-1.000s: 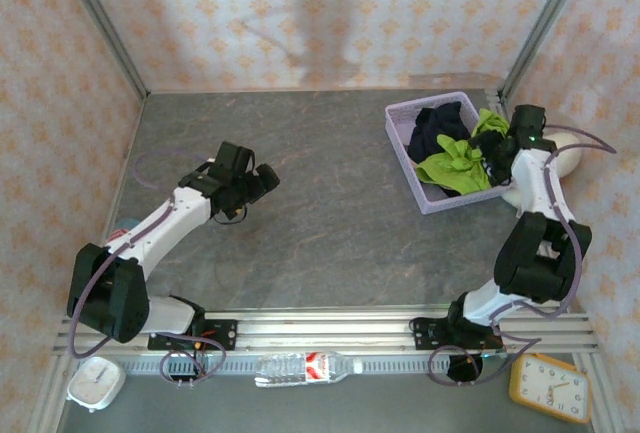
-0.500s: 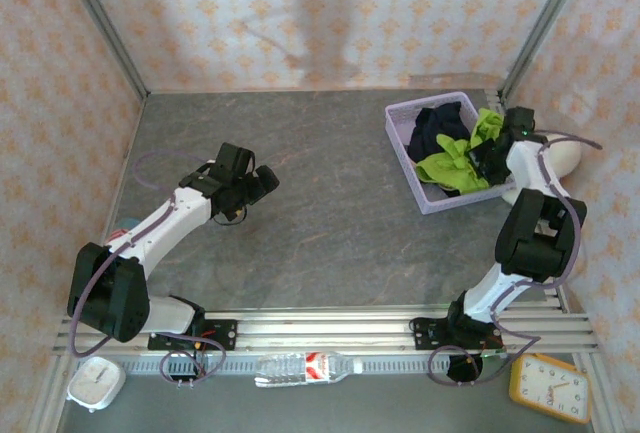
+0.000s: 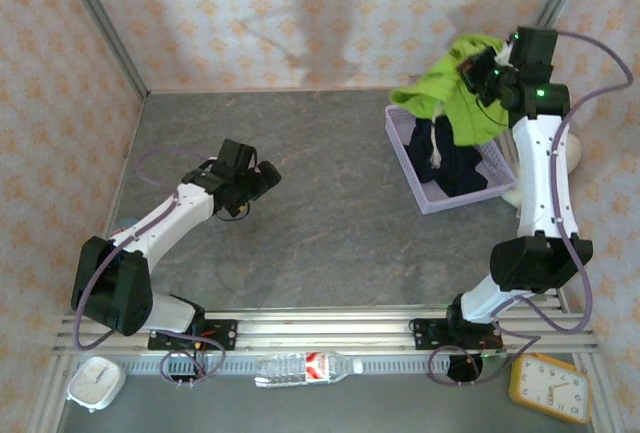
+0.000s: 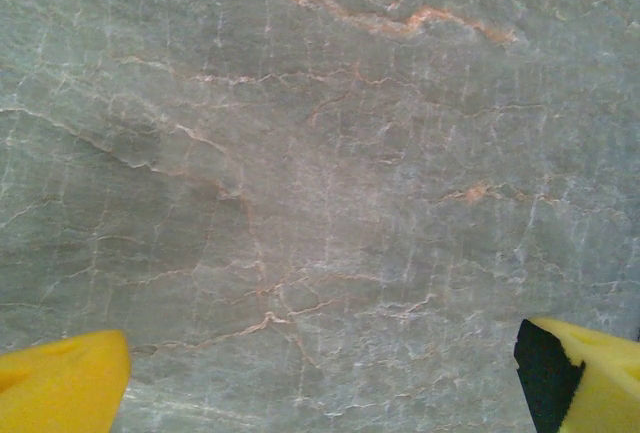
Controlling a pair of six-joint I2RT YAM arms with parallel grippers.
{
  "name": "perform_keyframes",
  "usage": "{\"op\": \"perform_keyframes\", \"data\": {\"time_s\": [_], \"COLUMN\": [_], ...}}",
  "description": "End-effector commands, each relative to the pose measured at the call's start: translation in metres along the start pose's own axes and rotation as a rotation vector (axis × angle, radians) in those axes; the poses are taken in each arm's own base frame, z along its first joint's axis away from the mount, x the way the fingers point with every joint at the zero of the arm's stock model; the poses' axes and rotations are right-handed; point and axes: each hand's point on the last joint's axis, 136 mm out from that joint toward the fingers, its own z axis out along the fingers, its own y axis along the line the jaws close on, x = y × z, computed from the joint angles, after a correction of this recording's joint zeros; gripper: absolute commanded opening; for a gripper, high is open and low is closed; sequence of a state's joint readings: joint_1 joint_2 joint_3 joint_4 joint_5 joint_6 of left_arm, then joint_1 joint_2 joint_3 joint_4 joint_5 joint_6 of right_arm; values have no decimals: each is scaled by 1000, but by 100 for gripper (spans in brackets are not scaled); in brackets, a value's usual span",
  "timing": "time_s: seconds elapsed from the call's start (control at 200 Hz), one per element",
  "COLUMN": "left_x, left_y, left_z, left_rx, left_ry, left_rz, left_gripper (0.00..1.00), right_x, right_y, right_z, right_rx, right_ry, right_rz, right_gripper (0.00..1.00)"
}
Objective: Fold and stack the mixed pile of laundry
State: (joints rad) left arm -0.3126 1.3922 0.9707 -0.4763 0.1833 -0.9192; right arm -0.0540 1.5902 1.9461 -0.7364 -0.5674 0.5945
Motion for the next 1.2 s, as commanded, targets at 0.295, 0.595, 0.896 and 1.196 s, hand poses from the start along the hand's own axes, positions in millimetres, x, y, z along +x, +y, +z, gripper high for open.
{"op": "perform_keyframes", "data": {"time_s": [0.295,0.595,0.896,1.196], "left_x": [-29,-11,28,39], "left_y": [35,91,34,0], "left_z": [-25,-37,-9,19], "left_rx": [-46,-150,71,130], "left_ry": [-101,-140,31,94], "left_rz": [-160,-235,-119,-148], "left_gripper": [100,100,99,79], "right_x": [112,282,301,295], "right_y": [119,42,-55,-140], "right_z": [21,114,111,94], "right_rx": [-244,-3,276,439], "right_ry": [239,650,656,564], "right_rz": [-141,-202,-278,-178], "right_gripper": [0,68,68,70]}}
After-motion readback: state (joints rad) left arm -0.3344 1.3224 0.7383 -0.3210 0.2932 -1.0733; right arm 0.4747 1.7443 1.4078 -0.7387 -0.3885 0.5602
